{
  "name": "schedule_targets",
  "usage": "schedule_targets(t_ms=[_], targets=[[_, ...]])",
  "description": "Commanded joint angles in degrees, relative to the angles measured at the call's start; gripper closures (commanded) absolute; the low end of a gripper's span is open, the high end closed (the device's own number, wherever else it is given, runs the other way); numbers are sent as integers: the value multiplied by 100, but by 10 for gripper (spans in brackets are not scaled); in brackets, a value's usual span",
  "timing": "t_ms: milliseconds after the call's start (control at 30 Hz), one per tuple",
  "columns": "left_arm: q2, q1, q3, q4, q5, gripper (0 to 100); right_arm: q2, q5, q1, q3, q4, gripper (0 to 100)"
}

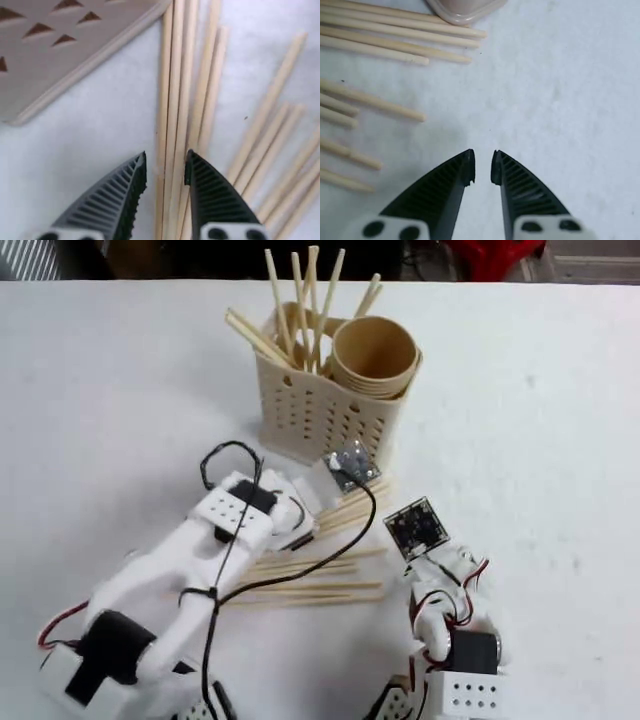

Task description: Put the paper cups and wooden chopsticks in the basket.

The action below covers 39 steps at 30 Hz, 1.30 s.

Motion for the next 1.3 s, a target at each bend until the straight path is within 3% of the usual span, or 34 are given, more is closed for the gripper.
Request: schedule_targets(t_ms=[0, 167, 333, 500, 1000, 1267], targets=[[655, 84, -484, -70, 0, 849, -40, 35, -31, 53, -48, 929], [1622, 75, -1582, 932, -9, 827, -40, 35, -31, 53, -48, 929], [1657, 75, -1644, 1240, -79, 903, -40, 35, -31, 53, -48, 929], [1622, 31, -1635, 1829, -615, 956, -40, 35, -31, 53, -48, 929], [1587, -1587, -1635, 3051, -2048, 970, -40, 35, -31, 53, -48, 929], [1587, -2132, -1635, 3103, -2040, 970, -40, 35, -31, 53, -48, 929]])
